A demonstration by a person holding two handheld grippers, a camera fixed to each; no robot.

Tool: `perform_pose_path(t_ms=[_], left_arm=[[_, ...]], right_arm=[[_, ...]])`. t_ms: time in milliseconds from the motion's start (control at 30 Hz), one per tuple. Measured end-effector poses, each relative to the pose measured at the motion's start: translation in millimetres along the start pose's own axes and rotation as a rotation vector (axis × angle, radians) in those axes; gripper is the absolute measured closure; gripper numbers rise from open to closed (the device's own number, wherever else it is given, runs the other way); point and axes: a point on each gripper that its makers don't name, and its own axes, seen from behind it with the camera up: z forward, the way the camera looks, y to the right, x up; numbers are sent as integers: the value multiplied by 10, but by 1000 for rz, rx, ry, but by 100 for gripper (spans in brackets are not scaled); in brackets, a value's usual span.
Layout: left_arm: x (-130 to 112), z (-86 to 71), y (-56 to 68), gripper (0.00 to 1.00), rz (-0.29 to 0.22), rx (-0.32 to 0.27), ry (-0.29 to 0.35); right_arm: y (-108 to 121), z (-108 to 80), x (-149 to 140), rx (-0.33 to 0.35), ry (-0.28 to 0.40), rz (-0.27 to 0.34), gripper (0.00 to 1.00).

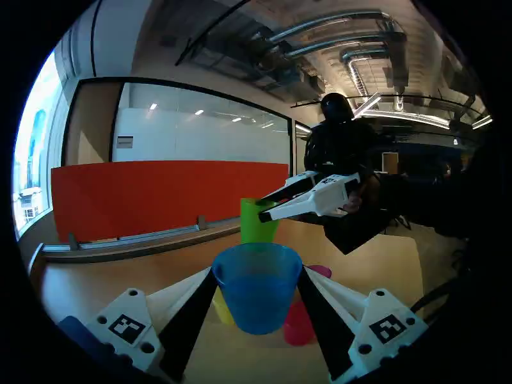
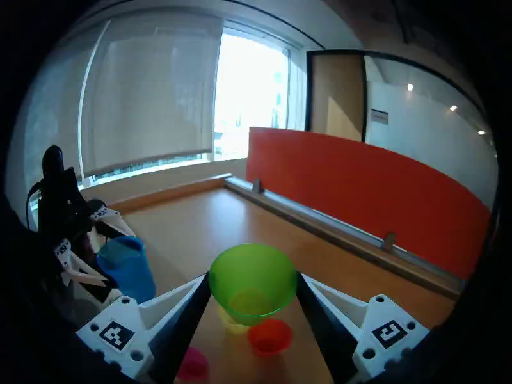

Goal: Pour water

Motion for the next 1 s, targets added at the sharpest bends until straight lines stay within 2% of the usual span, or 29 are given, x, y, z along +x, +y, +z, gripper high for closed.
perform_pose_path(t_ms=[200, 467, 700, 1000], left_arm=[[92, -18, 104, 15, -2, -6, 19], [163, -63, 201, 15, 7, -8, 33], [223, -107, 225, 15, 1, -6, 47], [286, -122, 259, 15, -1, -8, 56]], right_arm=[[-185, -204, 243, -6, 116, -1, 6], [-325, -367, 393, -24, 231, -18, 6], [-383, -510, 531, -44, 325, -37, 5], [-416, -646, 631, -75, 411, -67, 5]])
